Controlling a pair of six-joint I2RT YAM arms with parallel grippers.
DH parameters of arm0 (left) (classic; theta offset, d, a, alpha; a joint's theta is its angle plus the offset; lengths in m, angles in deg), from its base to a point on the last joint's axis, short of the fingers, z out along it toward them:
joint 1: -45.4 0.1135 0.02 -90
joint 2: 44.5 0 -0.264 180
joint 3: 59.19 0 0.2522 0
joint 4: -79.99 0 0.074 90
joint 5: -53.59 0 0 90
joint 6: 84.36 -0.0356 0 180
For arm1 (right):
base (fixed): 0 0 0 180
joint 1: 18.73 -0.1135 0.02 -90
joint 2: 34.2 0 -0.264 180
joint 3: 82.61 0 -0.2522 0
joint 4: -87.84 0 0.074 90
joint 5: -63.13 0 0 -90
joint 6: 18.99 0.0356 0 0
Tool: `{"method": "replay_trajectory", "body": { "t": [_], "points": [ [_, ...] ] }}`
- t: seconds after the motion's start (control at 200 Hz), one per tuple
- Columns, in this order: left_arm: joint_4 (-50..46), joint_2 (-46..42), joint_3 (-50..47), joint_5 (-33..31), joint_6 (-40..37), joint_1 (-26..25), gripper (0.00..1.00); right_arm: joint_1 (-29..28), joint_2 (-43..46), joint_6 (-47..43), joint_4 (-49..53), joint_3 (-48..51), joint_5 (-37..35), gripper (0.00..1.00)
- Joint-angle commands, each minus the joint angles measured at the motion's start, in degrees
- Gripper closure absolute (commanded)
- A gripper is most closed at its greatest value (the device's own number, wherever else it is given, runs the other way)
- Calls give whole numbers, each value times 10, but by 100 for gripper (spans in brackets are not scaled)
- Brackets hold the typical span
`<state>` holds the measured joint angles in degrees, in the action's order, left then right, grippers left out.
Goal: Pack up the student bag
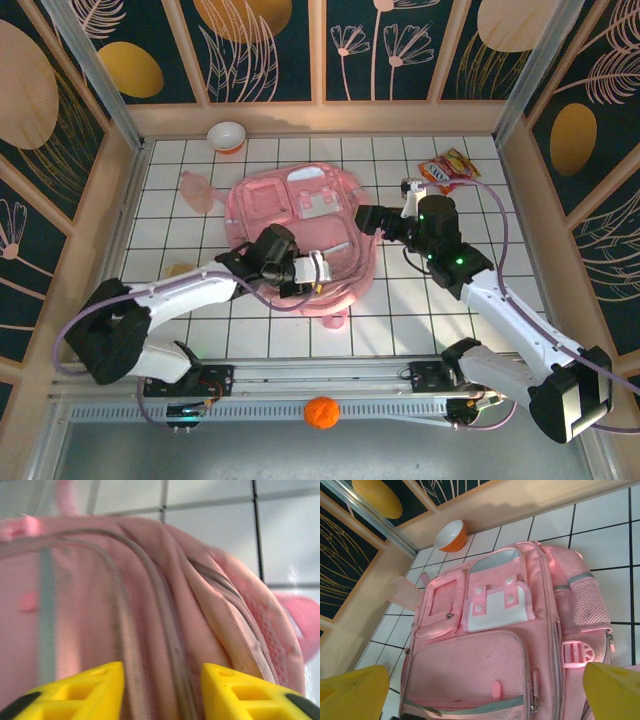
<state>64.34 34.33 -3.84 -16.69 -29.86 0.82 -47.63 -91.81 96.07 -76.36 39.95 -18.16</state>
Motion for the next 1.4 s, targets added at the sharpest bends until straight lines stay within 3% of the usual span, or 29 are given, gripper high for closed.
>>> {"method": "replay_trajectory", "body": {
  "t": [0.0, 0.055, 0.175, 0.32, 0.561, 0.706, 0.816, 0.991, 1.171, 1.396],
  "points": [
    [132, -68, -32, -15, 120, 12, 46, 3, -1, -31, 13, -34, 1, 1],
    [154, -90, -37, 1, 170, 29, 39, 3, -5, -45, 20, -41, -7, 1],
    [163, -124, -37, 29, 241, 78, 36, 4, -9, -99, 25, -59, -35, 1],
    [170, -162, -64, 73, 294, 194, 34, 3, -13, -160, 25, -80, -30, 1],
    [95, -144, -70, 152, 214, 388, 34, -3, -30, -247, 77, -124, -39, 1],
    [91, -101, -61, 233, 139, 465, 36, -10, -26, -261, 78, -125, -40, 1],
    [17, -57, -21, 237, 5, 474, 33, -21, -18, -273, 69, -116, -61, 2],
    [-182, 20, 67, 162, -233, 474, 31, -52, -18, -274, 77, -109, -83, 2],
    [-236, 87, 119, 95, -294, 474, 30, -72, -29, -269, 78, -106, -94, 2],
    [-297, 147, 172, 161, -333, 469, 35, -101, -54, -270, 82, -107, -115, 2]
  ]
}}
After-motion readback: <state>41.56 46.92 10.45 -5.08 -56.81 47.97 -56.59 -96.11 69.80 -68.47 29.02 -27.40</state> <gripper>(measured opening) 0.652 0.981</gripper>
